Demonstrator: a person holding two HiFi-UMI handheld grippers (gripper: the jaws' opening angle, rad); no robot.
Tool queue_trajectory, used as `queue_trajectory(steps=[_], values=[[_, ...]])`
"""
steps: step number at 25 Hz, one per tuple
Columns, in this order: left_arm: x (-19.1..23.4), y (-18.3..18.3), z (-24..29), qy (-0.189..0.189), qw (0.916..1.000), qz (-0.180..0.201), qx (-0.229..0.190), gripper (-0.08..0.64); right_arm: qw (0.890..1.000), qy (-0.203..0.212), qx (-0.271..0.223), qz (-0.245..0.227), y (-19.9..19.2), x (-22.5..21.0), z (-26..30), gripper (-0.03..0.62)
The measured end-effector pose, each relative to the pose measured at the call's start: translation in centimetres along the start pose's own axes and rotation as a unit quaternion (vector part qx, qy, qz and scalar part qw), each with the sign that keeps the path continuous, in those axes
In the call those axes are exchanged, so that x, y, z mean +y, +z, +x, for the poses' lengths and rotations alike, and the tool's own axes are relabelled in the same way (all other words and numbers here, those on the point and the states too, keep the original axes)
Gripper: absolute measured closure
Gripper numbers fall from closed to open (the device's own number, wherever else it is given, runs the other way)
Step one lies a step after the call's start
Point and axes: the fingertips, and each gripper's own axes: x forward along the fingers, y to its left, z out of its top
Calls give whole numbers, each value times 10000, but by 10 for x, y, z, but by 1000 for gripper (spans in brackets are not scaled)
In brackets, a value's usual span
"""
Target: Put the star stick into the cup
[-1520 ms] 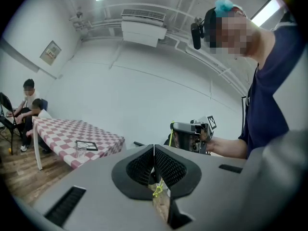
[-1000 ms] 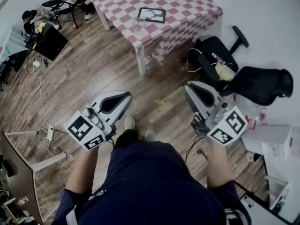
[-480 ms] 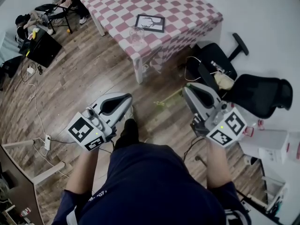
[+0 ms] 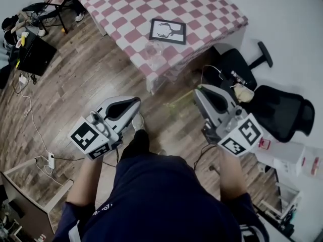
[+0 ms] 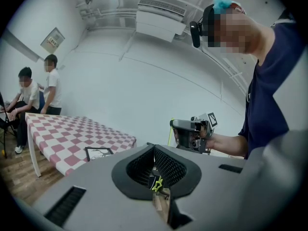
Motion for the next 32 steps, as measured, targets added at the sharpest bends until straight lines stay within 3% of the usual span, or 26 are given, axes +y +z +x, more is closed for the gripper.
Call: queue_trajectory(steps=[9,18,23,32], values=[[95,21,10,-198,9997,-5,166,526,9994,-217,156,-229,22,-43,102,566],[147,27,6,-62,9994,-269,202,526,9985,-149,341,-390,34,-73,161,566],[165,35,11,124,9996,-247,-100,526,9981,76,421,-439,36,-90,186,566],[185,21,29,846,9949,-551,47,526,9933,841,706,-357,20,-135,227,566]])
